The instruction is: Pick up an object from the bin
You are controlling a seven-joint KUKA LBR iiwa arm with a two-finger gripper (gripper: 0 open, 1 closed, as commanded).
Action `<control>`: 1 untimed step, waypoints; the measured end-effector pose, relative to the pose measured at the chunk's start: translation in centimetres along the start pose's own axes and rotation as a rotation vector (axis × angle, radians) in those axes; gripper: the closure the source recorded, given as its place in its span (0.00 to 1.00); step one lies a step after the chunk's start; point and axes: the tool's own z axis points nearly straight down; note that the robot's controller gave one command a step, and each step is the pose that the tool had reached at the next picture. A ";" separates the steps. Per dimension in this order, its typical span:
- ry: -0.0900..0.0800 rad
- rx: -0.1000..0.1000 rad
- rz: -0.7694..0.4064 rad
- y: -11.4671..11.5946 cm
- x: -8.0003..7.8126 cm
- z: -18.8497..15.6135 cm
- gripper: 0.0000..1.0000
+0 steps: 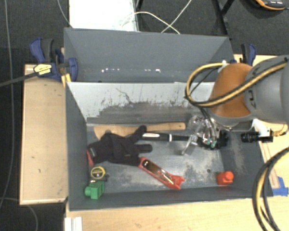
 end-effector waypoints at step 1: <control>0.005 -0.001 0.026 4.4 1.5 0.0 1.00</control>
Offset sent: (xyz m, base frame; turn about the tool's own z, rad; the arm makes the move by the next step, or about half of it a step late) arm 0.0000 0.0000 0.0000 0.0000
